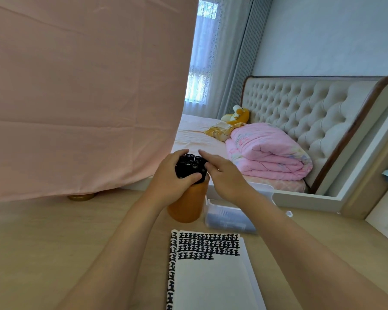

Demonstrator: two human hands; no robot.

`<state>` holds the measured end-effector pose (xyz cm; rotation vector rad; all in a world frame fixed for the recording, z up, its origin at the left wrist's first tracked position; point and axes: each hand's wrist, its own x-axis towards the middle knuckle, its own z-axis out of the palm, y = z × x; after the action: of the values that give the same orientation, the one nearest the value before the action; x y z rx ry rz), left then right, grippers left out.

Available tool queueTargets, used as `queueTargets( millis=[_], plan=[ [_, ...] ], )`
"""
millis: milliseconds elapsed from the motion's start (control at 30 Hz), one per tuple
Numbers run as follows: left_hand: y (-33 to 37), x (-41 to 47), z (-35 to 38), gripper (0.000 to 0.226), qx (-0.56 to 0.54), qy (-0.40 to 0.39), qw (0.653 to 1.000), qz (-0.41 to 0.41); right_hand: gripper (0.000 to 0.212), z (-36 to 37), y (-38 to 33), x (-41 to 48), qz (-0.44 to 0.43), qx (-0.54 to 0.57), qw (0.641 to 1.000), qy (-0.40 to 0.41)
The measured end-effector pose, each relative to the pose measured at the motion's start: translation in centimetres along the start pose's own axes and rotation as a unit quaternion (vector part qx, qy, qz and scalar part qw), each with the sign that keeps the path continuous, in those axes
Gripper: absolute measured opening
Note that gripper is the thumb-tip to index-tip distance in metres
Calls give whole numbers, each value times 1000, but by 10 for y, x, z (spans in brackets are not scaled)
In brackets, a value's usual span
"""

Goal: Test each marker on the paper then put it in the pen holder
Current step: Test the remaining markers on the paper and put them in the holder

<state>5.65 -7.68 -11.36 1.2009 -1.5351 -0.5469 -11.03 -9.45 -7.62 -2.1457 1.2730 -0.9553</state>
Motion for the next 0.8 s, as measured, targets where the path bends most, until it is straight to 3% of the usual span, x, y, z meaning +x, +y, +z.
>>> queueTargets(
  millis=[167, 267, 400, 600, 700, 800],
  plan=[
    [7, -5, -2, 106, 23, -59, 998, 8, 58, -13, 11, -2, 28, 41, 998, -41],
    [7, -6, -8, 113, 36, -101, 994, -2, 38, -30, 28, -5, 43, -84, 995, -40],
    [6, -6, -7, 113, 27, -81, 996, -9, 19, -43, 47, -10, 93, -241, 953, -157],
    [3, -9, -1, 113, 32, -54, 998, -6, 20, -38, 45, -4, 124, -283, 916, -256],
    [0, -9, 0, 113, 42, -51, 998, -10, 18, -31, 50, 2, 125, -351, 890, -263],
    [-1, -9, 0, 113, 45, -51, 998, -9, 15, -25, 57, 4, 116, -362, 895, -235]
  ],
)
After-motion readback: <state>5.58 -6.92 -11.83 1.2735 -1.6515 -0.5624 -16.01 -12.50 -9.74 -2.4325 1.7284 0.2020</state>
